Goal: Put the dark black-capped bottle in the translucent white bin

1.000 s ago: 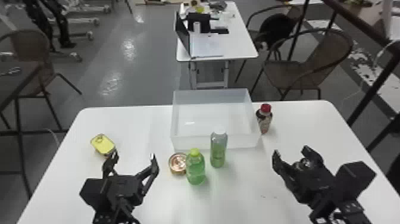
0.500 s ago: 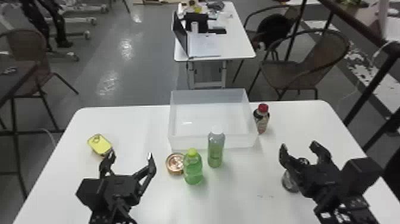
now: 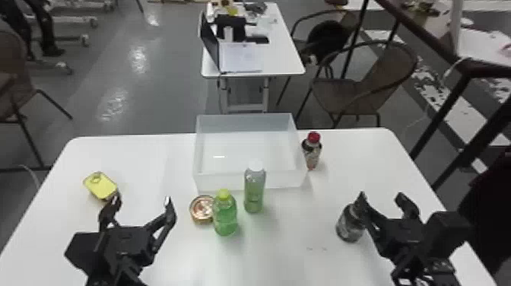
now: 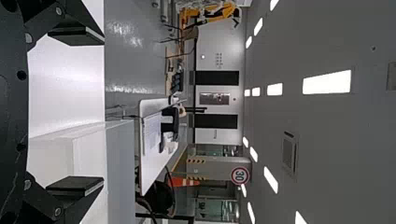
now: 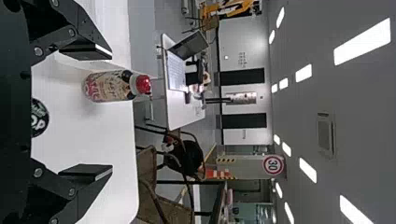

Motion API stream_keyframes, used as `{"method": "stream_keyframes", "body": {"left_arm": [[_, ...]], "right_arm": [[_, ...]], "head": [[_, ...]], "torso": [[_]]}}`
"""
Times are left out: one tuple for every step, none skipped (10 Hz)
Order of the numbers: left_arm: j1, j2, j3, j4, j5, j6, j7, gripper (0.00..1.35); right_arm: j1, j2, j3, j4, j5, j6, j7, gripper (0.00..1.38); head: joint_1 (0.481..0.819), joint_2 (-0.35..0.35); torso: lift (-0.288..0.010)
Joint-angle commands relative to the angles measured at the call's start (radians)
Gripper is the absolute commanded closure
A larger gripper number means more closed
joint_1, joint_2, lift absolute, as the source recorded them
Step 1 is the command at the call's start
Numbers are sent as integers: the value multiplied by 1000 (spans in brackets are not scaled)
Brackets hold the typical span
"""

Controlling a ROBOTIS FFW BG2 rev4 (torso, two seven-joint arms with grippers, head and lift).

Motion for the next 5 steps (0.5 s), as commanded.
{"method": "stream_keyframes", "body": {"left_arm": [[2, -2, 1, -1, -2, -4, 0, 229], [2, -3, 3, 1, -2, -4, 0, 229], [2, -3, 3, -1, -2, -4, 0, 229], [2, -3, 1, -1, -2, -4, 0, 229], [1, -3, 1, 1, -2, -4, 0, 229]], "right_arm": [[12, 4, -5, 44, -15, -8, -10, 404], [6, -1, -5, 85, -32, -26, -8, 404], [-10, -2, -5, 119, -42, -35, 16, 400], [-24, -4, -5, 139, -36, -35, 27, 374], [-33, -4, -5, 154, -27, -35, 27, 226]], "head": [[695, -54], [695, -60], [695, -62], [695, -62], [695, -60]], "torso": [[-14], [-14], [-14], [-14], [-14]]}}
